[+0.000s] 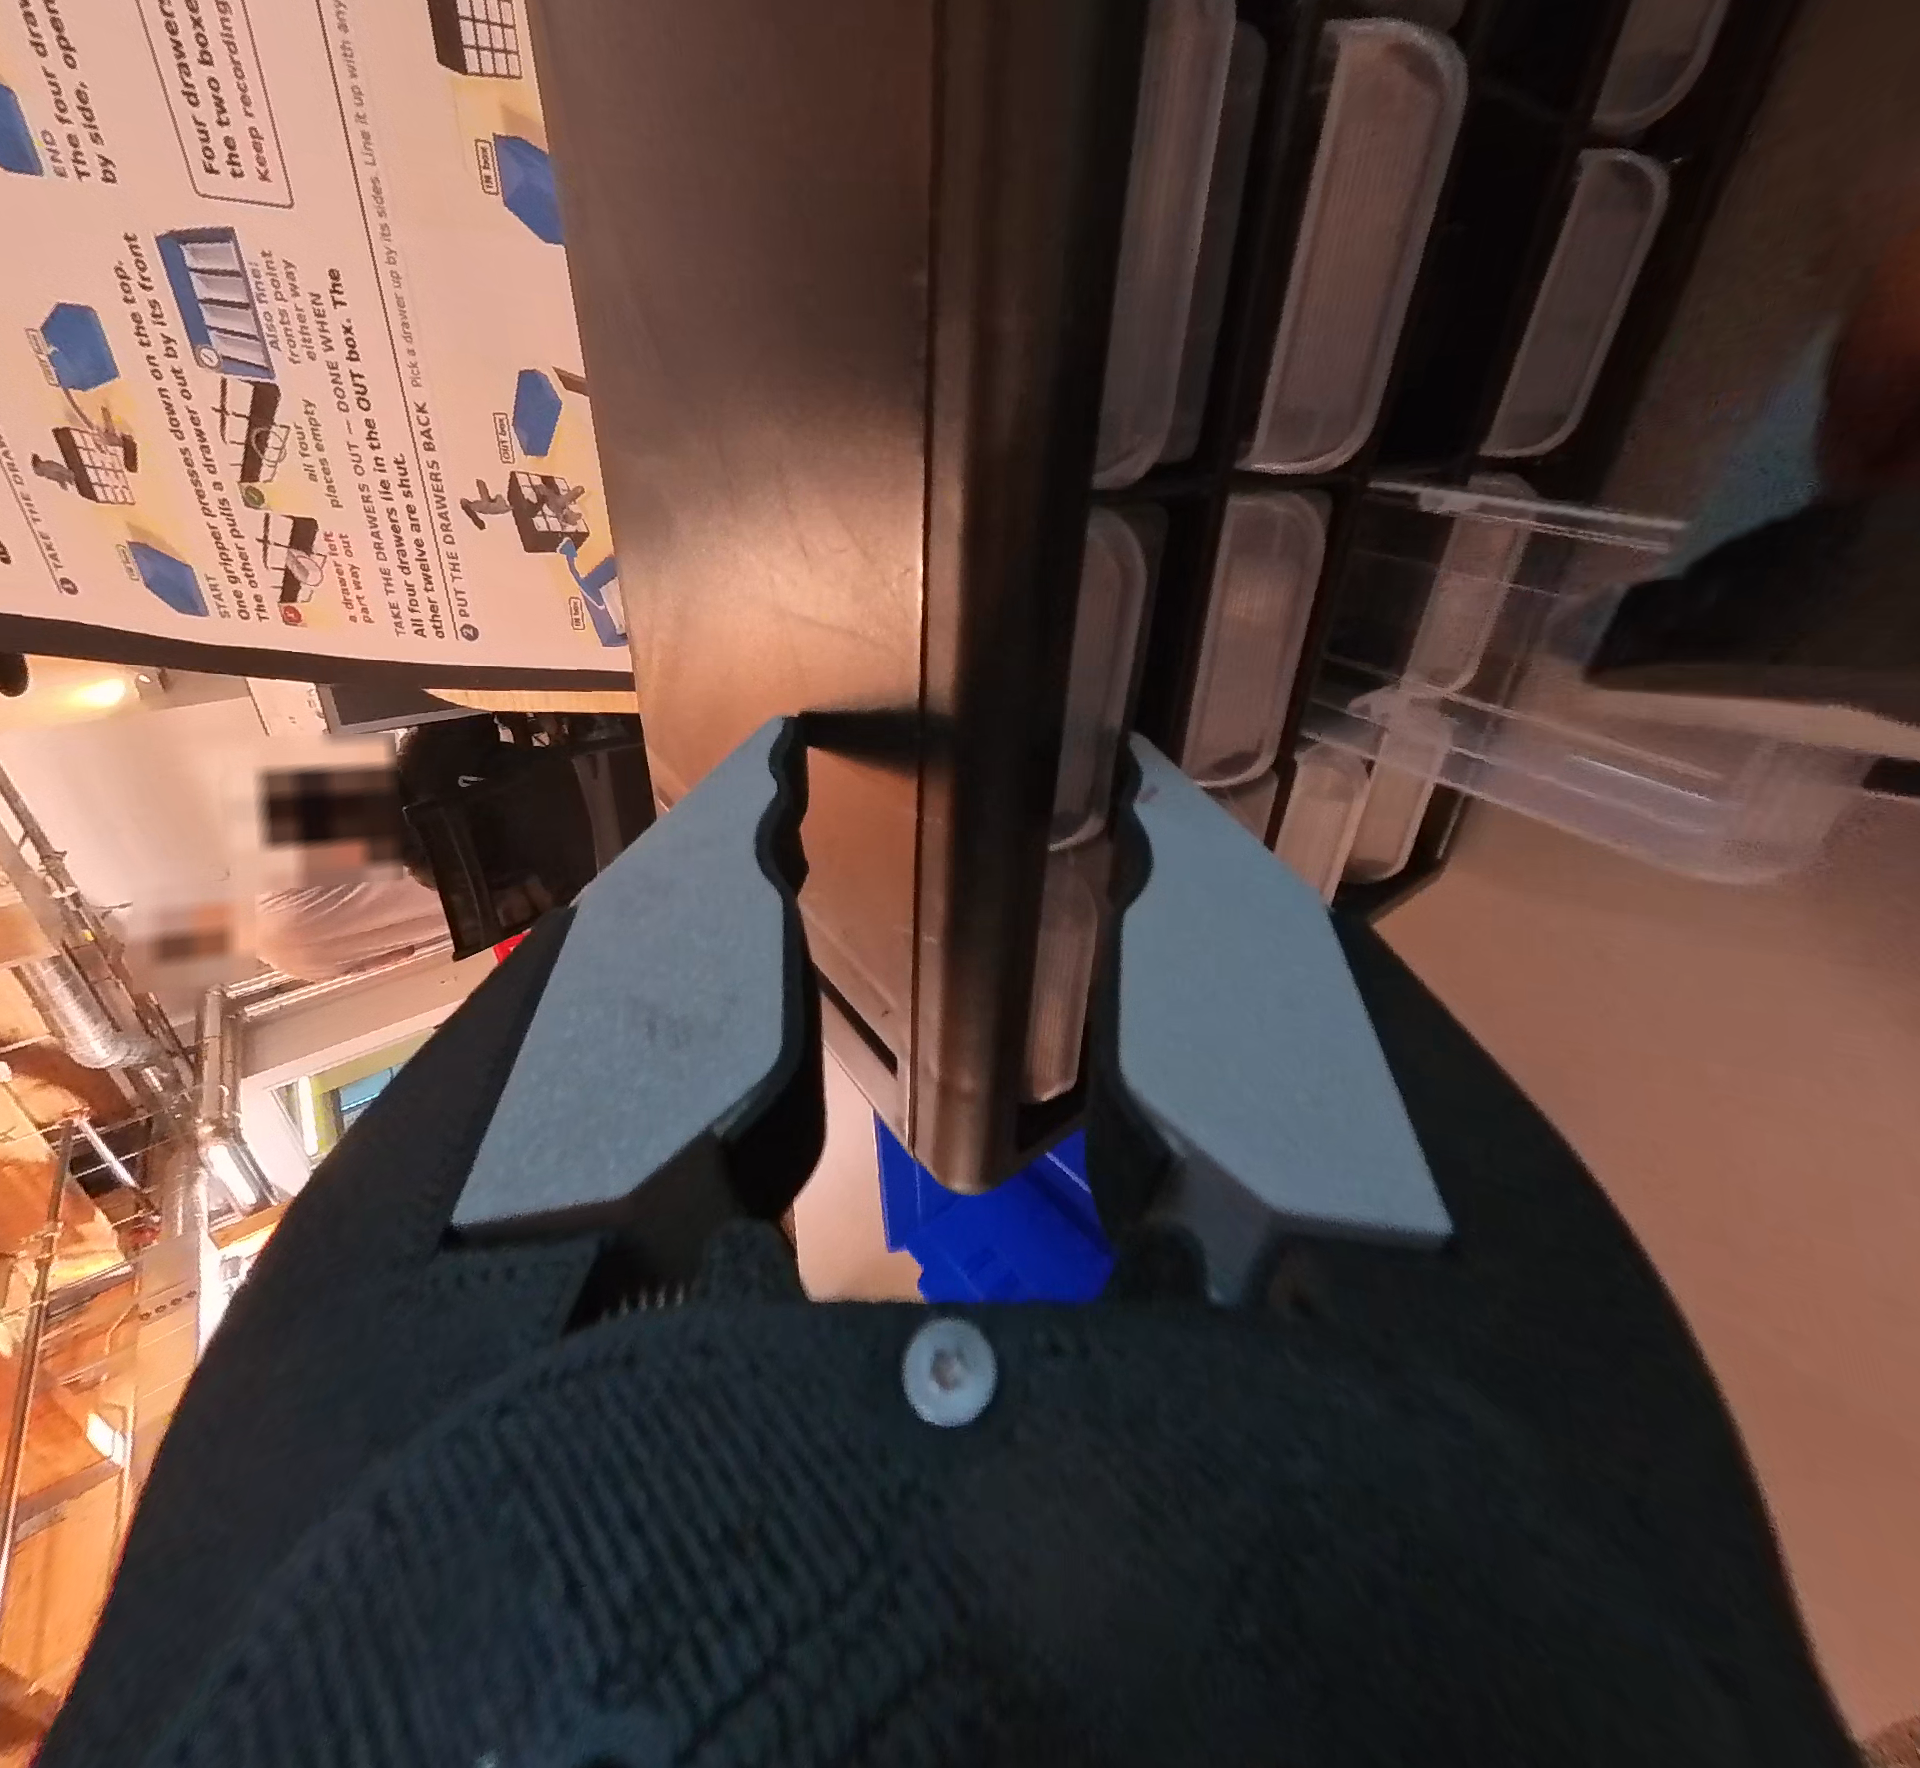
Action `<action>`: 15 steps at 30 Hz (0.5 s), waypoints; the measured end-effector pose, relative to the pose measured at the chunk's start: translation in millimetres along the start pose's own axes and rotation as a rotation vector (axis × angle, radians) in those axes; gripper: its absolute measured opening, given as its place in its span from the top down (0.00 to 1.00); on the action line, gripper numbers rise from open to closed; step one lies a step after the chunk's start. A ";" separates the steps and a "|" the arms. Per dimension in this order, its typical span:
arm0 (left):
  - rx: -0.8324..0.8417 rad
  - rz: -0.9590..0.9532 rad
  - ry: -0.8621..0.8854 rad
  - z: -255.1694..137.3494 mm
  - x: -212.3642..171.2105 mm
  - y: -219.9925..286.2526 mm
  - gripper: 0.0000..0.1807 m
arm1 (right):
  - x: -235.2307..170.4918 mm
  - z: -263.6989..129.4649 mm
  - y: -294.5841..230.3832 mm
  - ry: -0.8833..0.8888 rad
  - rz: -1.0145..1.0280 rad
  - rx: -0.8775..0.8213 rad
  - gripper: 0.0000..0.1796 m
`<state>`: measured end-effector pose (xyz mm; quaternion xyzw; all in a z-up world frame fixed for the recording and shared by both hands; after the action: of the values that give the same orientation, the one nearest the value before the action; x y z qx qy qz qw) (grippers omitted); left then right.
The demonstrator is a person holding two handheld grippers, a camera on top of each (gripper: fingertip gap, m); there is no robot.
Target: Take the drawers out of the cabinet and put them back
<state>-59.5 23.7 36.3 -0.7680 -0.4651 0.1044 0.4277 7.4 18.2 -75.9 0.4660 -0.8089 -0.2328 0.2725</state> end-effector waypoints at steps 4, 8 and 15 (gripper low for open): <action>-0.006 -0.004 0.011 -0.2 -0.7 -0.5 0.69 | 7.9 -13.8 -14.9 -0.025 -0.056 0.098 0.89; -0.007 -0.009 0.017 -0.3 -1.2 -0.5 0.69 | 5.8 -32.3 -29.8 0.030 -0.086 0.220 0.93; 0.005 -0.008 0.008 -0.2 -0.8 0.4 0.68 | -8.1 -64.0 -6.4 0.286 0.136 0.429 0.93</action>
<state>-59.6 22.9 35.9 -0.7655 -0.4664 0.1008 0.4318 56.9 14.6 -34.2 0.4861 -0.8224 0.0311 0.2941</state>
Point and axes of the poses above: each gripper's, where its closed fingertips meet, z out along the fingers, x out of its top, y = z × x across the jaws, the point moved 9 cm from there along -z, back along the fingers, and after that the axes turned 12 degrees about -z, right-handed, at the moved point
